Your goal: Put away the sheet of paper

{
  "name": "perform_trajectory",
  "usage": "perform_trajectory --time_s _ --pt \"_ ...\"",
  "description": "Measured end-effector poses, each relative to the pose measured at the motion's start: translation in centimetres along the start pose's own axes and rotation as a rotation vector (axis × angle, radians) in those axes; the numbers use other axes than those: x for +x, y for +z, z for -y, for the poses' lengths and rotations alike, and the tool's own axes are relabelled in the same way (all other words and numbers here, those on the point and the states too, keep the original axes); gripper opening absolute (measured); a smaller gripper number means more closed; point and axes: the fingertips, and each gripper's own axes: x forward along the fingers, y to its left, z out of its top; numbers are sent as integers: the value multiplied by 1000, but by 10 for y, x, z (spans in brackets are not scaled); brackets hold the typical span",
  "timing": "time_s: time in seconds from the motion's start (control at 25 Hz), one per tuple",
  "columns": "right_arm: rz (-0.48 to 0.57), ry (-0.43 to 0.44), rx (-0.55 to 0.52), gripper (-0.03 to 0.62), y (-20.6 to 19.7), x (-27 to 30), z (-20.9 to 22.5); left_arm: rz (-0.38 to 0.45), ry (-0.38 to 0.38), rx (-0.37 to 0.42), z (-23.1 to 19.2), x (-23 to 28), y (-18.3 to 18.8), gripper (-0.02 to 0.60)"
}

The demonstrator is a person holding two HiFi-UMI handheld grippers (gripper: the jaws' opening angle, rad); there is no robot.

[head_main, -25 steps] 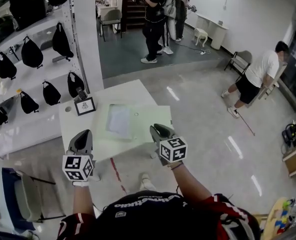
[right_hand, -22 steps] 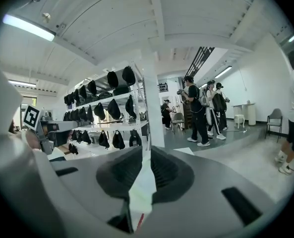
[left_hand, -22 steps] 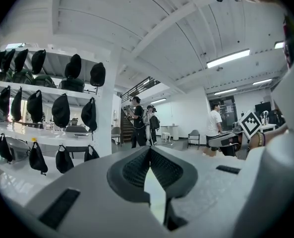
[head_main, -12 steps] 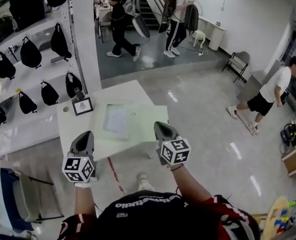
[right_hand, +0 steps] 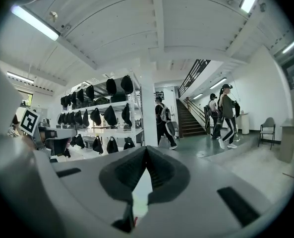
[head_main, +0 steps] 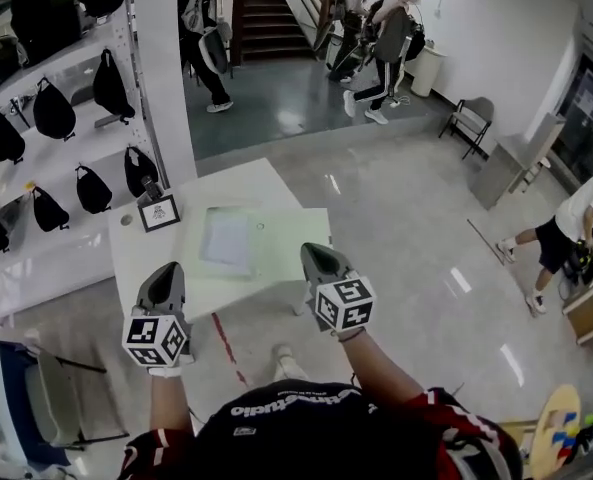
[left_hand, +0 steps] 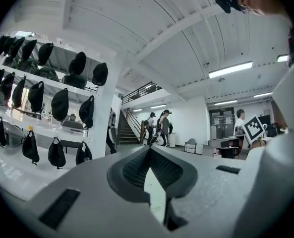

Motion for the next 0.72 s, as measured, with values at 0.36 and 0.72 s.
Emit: perform_trajectory --time_s 0.36,0.72 --pt "4 -8 6 3 2 -13 5 0 -18 5 15 1 -2 6" --pt "-17 7 29 3 -1 -11 -4 2 -19 37 14 -7 4 5"
